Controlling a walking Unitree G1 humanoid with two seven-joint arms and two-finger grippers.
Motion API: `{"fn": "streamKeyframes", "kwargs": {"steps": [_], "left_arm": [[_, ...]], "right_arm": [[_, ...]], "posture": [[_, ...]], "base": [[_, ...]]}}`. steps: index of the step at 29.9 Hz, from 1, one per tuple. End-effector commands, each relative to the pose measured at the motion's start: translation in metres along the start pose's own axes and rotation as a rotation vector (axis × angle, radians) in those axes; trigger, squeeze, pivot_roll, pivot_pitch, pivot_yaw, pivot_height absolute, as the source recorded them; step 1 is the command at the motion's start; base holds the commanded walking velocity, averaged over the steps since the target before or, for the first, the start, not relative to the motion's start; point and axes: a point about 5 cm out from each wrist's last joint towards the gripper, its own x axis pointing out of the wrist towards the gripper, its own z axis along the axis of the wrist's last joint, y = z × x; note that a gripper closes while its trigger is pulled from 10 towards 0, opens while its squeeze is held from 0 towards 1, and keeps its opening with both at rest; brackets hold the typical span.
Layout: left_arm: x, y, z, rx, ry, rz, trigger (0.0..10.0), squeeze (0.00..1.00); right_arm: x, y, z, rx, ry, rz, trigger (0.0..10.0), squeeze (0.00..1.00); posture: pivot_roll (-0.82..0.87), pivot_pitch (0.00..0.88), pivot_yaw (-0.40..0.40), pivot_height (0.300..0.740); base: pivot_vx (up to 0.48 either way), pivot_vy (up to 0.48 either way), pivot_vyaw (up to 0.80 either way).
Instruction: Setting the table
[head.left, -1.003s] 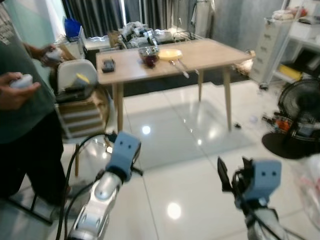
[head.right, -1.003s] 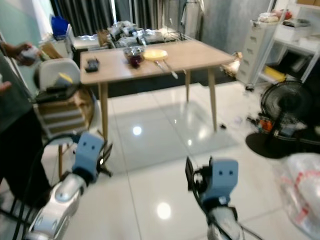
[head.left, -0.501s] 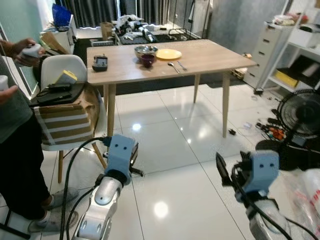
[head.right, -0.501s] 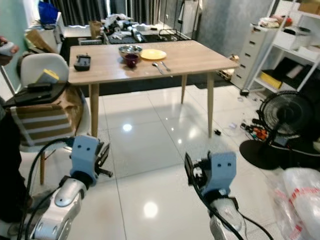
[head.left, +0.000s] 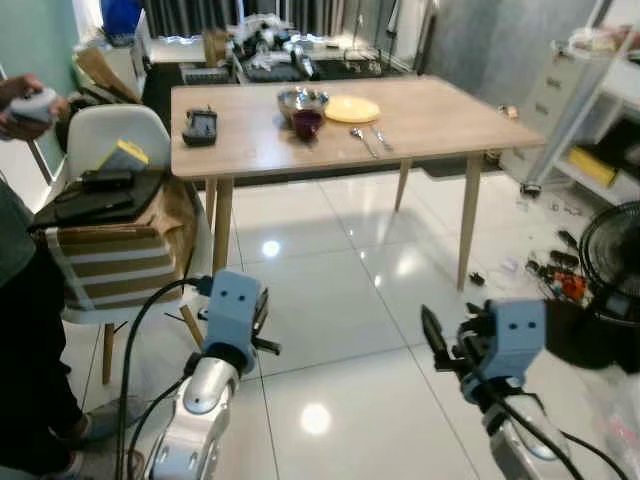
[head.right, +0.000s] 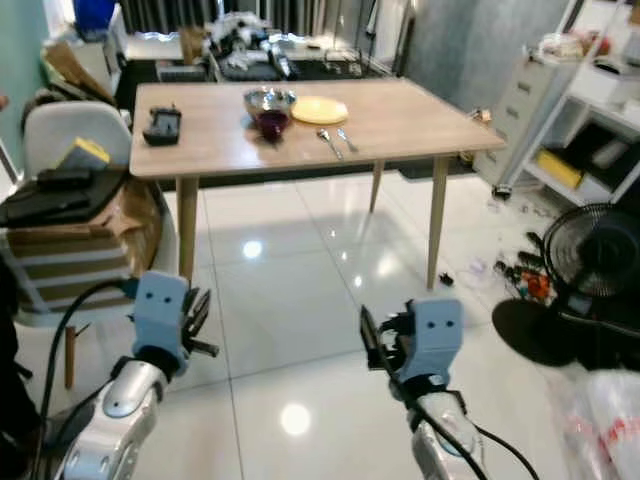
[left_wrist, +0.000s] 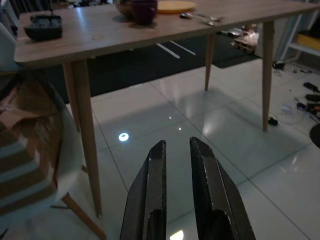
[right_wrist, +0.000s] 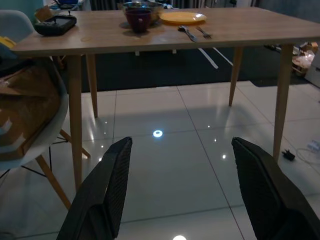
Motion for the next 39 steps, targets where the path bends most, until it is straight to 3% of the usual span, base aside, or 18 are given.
{"fn": "streamKeyframes", "kwargs": {"steps": [1,12,31,39], "left_arm": [[-0.003,0.001,-0.005,-0.003,0.025,0.001,10.0,0.00],[-0.003,0.000,-0.004,0.000,0.031,-0.012,10.0,0.00],[-0.005,0.007,-0.002,0.016,0.029,0.012,10.0,0.00],[-0.005,0.010,0.000,0.033,0.020,0.026,10.0,0.00]], "right_arm": [[-0.004,-0.001,-0.007,0.022,0.032,-0.015,10.0,0.00],[-0.007,-0.002,-0.008,0.022,0.037,-0.031,10.0,0.00],[0.000,0.009,-0.007,0.031,0.027,0.005,10.0,0.00],[0.005,0.020,-0.004,0.042,0.015,0.059,10.0,0.00]], "posture": [[0.00,0.049,0.030,0.740],[0.00,0.056,0.043,0.740],[0.03,0.060,0.033,0.740],[0.03,0.057,0.032,0.740]], "base": [[0.480,0.000,-0.80],[0.480,0.000,-0.77],[0.480,0.000,0.00],[0.480,0.000,0.00]]}}
